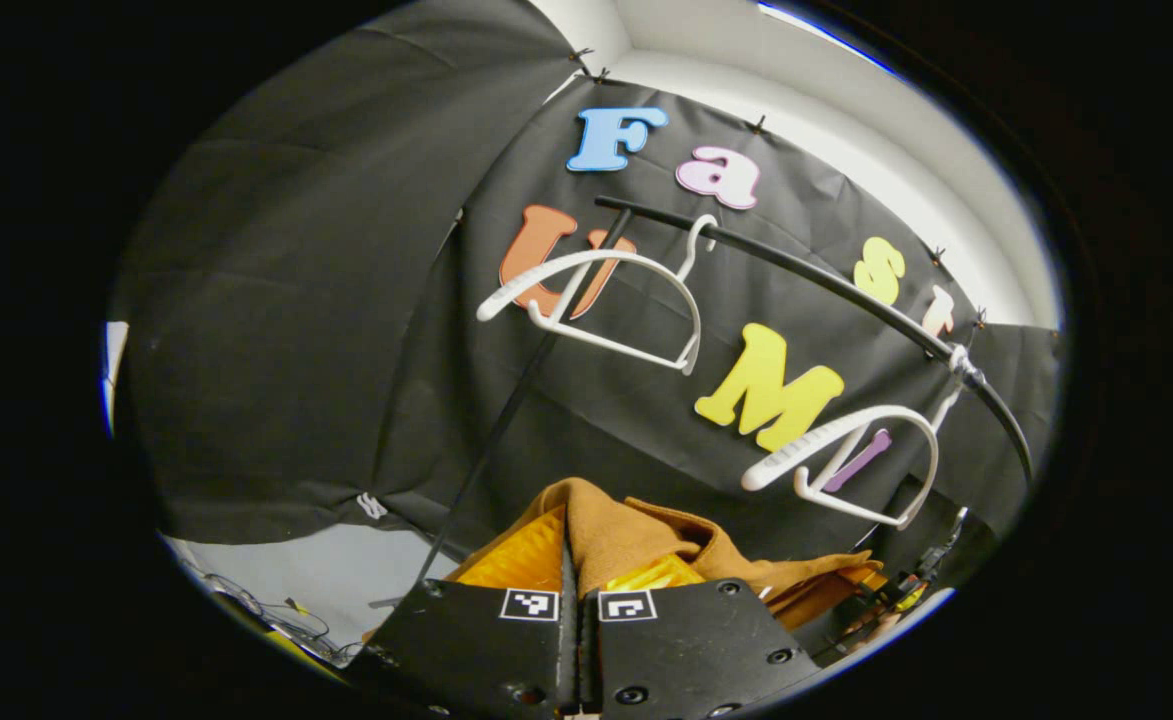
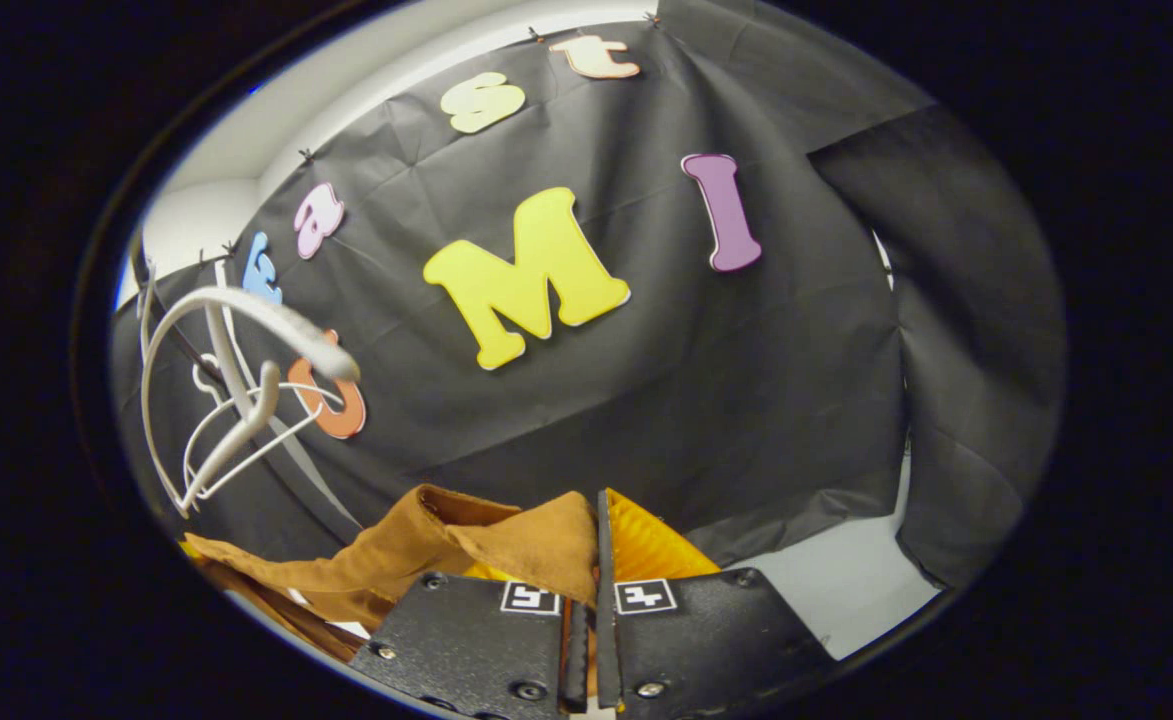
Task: Grasp the clothes on the hanger with both hands and then place them into the laundry hamper below.
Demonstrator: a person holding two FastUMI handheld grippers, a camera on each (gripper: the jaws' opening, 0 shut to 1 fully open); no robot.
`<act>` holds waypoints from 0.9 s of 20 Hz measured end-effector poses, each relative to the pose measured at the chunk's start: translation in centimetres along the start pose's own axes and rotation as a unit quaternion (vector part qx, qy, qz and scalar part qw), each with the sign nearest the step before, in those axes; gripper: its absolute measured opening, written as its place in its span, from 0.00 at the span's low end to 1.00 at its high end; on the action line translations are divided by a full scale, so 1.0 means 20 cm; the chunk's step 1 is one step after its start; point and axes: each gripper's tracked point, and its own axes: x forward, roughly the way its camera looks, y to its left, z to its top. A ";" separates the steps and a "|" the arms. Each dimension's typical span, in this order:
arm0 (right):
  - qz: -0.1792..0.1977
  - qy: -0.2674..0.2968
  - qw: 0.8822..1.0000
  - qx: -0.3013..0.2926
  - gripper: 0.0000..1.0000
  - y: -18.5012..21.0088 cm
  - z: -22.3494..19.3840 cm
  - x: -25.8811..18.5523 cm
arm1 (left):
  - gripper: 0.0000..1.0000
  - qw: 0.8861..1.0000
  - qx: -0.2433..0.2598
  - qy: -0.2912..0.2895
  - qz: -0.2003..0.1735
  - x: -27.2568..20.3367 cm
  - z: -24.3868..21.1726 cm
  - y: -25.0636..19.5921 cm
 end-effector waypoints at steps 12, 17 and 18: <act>0.059 -0.012 0.991 -0.117 0.07 0.27 -0.11 -0.41 | 0.01 0.995 0.069 0.006 -0.068 -0.20 -0.20 -0.25; 0.123 -0.016 0.983 -0.137 0.07 0.48 -0.11 -0.57 | 0.01 0.986 0.110 0.005 -0.124 -0.32 -0.18 -0.49; 0.135 -0.014 0.981 -0.139 0.07 0.52 -0.11 -0.59 | 0.01 0.984 0.115 0.005 -0.135 -0.33 -0.19 -0.53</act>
